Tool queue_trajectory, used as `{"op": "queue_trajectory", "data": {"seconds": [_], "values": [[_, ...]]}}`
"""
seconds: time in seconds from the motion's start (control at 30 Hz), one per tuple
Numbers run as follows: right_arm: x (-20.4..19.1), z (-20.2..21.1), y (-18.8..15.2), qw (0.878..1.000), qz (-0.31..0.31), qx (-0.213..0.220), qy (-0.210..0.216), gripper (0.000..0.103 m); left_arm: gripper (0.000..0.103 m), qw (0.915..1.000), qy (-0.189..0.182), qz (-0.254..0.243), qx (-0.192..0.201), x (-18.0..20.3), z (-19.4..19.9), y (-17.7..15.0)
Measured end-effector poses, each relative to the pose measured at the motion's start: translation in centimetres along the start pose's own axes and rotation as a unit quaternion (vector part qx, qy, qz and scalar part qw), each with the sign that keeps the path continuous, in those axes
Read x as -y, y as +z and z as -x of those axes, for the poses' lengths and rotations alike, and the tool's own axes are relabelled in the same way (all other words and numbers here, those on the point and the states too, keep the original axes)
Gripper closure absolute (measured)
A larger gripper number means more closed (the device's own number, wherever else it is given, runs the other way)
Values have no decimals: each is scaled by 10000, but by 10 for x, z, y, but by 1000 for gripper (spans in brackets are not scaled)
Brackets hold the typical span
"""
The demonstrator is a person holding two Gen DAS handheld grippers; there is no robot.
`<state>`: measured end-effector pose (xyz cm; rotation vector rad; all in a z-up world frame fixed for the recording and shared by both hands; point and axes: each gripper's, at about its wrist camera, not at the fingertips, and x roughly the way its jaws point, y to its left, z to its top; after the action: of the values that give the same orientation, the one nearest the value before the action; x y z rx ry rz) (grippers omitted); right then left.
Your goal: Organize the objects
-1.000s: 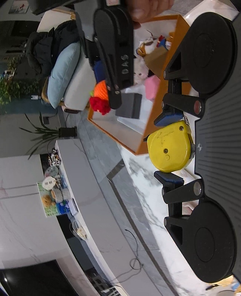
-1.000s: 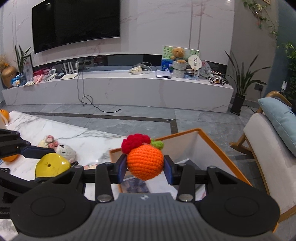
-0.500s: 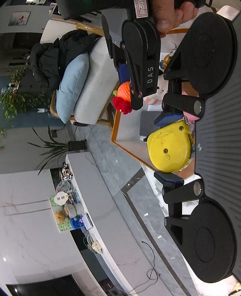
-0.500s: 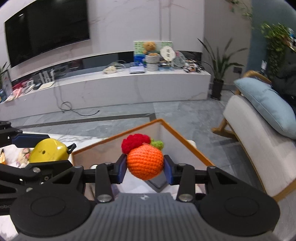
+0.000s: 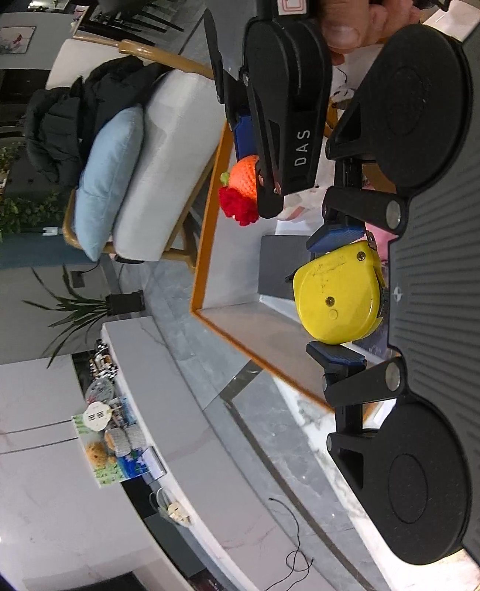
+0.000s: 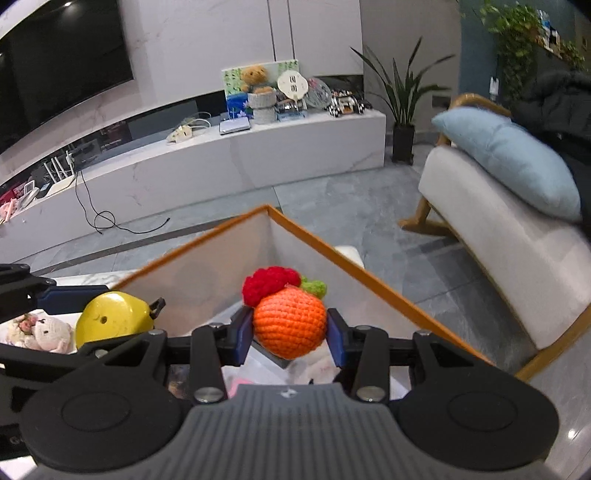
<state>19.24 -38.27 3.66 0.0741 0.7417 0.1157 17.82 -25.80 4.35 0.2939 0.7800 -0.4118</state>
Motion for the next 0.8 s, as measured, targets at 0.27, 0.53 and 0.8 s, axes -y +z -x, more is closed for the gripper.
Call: {"op": "queue_trajectory", "data": {"seconds": [0.27,0.53,0.8], "values": [[31,-28,-7,9951,-942,-291,86,60,41,9988,230,-328,-298,18,-27,-4],[33,-14,-7,9951,-946,-178,243,60,41,9964,393,-433,-607,30,-45,-10],[37,-21,-11,9953,-783,-525,219,60,41,9936,345,-717,-797,48,-66,-9]]}}
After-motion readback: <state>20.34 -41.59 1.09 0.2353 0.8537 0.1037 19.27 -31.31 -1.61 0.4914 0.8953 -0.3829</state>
